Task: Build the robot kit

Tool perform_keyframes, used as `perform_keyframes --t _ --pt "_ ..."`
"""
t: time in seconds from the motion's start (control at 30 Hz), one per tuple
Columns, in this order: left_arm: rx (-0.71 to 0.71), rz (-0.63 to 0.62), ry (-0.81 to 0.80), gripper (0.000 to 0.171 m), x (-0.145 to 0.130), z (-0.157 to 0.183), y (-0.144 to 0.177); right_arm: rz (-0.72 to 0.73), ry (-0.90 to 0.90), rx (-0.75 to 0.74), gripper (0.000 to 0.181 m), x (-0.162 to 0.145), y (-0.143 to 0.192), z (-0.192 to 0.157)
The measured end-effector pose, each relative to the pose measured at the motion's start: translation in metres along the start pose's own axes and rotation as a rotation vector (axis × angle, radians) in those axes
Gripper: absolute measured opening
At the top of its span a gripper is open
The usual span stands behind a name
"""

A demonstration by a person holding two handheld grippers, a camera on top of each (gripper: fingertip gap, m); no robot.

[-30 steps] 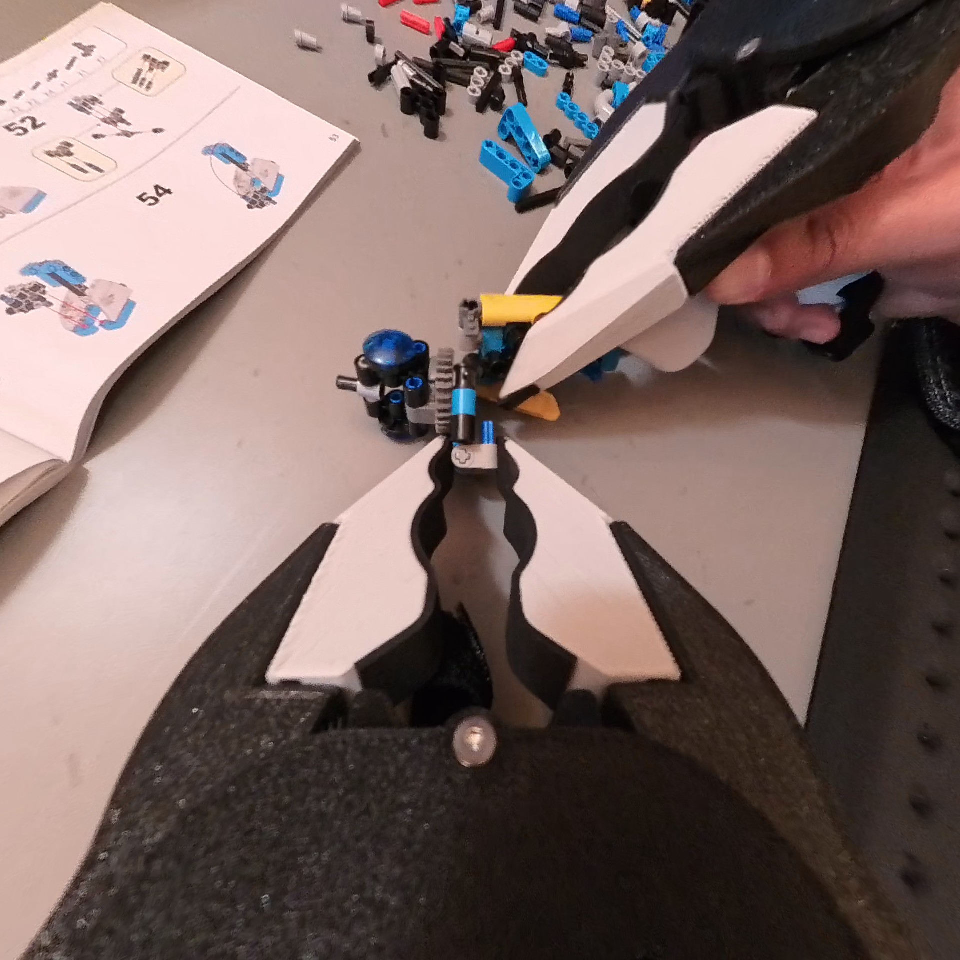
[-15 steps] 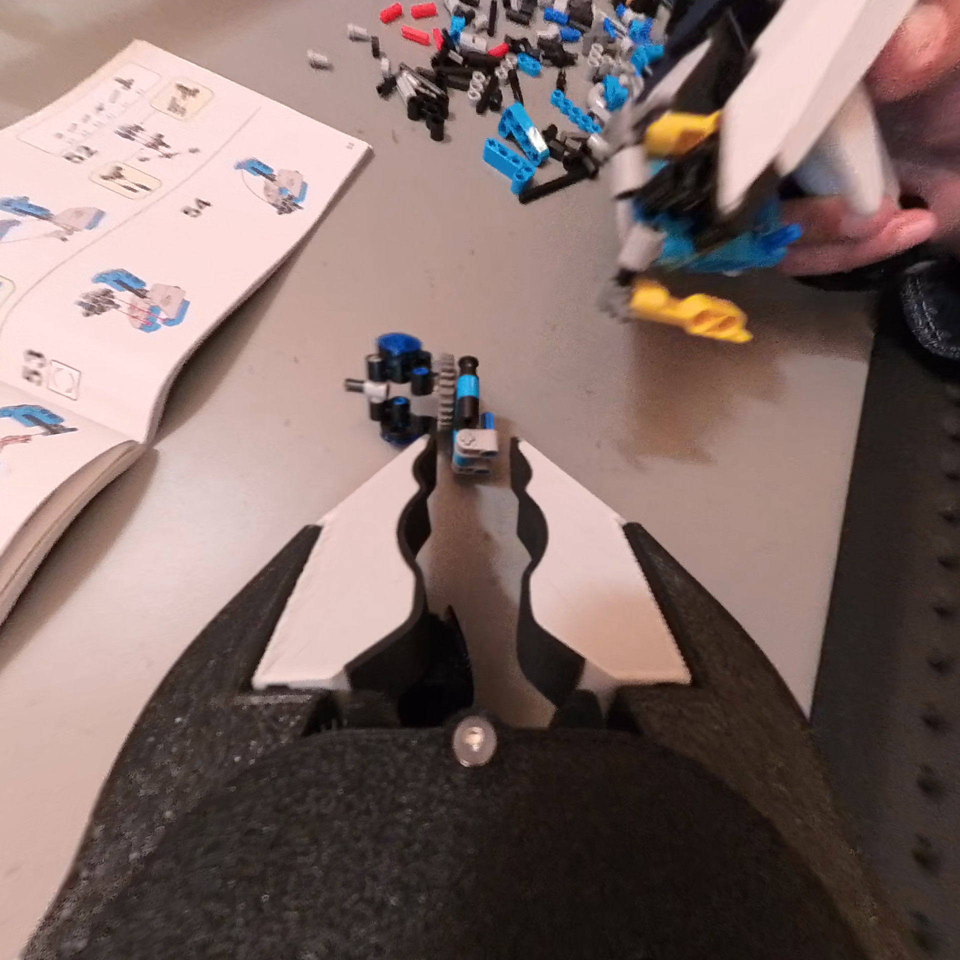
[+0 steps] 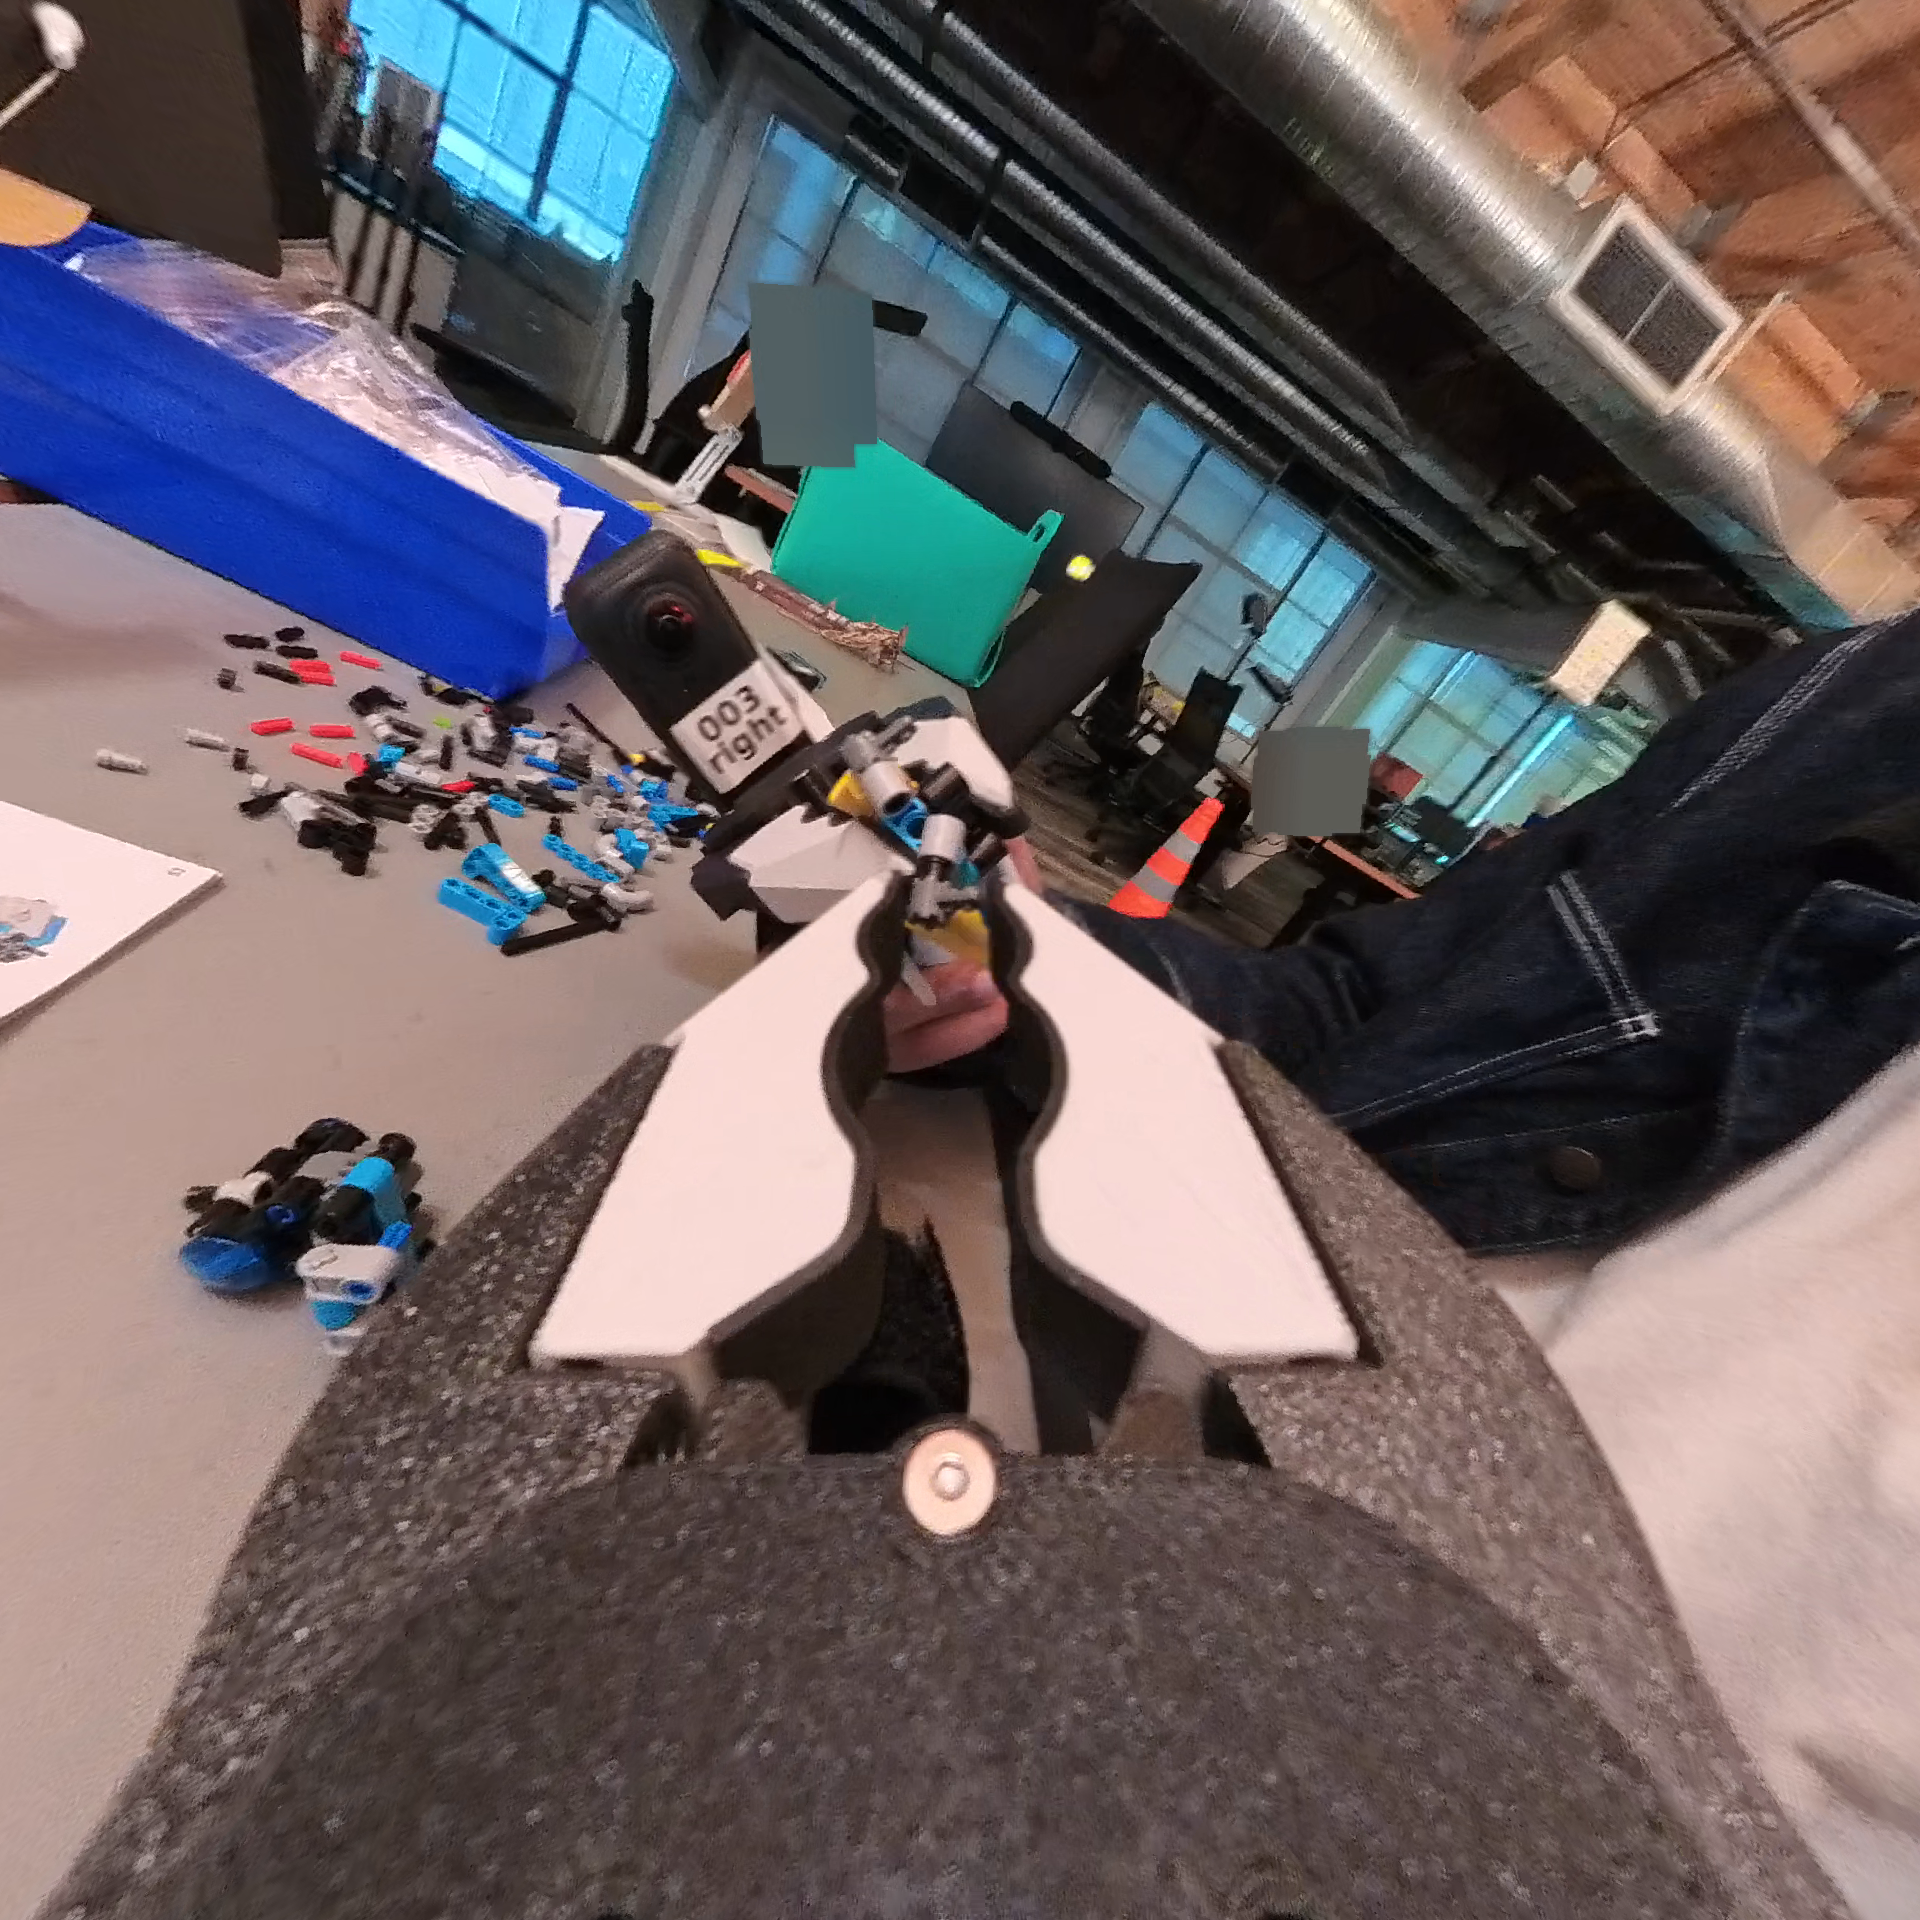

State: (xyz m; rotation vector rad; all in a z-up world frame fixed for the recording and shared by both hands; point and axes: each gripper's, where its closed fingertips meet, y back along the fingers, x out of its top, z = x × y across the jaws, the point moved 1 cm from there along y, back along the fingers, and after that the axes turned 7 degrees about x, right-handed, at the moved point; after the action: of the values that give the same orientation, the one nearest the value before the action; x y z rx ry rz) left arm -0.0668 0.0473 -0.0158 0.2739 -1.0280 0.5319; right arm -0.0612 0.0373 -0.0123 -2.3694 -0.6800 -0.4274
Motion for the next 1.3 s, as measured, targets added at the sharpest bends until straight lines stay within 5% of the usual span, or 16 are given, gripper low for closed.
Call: perform_keyframes --t 0.13,0.37,0.63,0.9,1.13,1.3 --pt "0.064 -0.017 -0.064 0.013 -0.001 -0.008 0.002 -0.017 0.091 -0.108 0.017 0.002 0.002 0.010" --pt "0.203 -0.074 -0.183 0.013 -0.010 -0.024 0.002 -0.192 0.524 -0.508 0.016 0.000 0.011 0.028" --pt "0.491 -0.128 -0.580 0.012 -0.018 -0.041 -0.003 -0.165 0.474 -0.606 0.015 0.002 0.021 0.043" --pt "0.297 0.002 -0.354 0.022 0.003 -0.018 0.000 -0.073 0.382 -0.358 0.016 0.005 0.006 0.017" --pt "0.174 -0.023 -0.086 0.036 -0.010 -0.017 -0.009 0.036 0.614 -0.327 0.016 0.020 0.002 -0.003" --pt "0.104 -0.018 -0.047 0.032 -0.016 -0.011 -0.023 0.049 0.676 -0.319 0.016 0.020 -0.003 -0.003"
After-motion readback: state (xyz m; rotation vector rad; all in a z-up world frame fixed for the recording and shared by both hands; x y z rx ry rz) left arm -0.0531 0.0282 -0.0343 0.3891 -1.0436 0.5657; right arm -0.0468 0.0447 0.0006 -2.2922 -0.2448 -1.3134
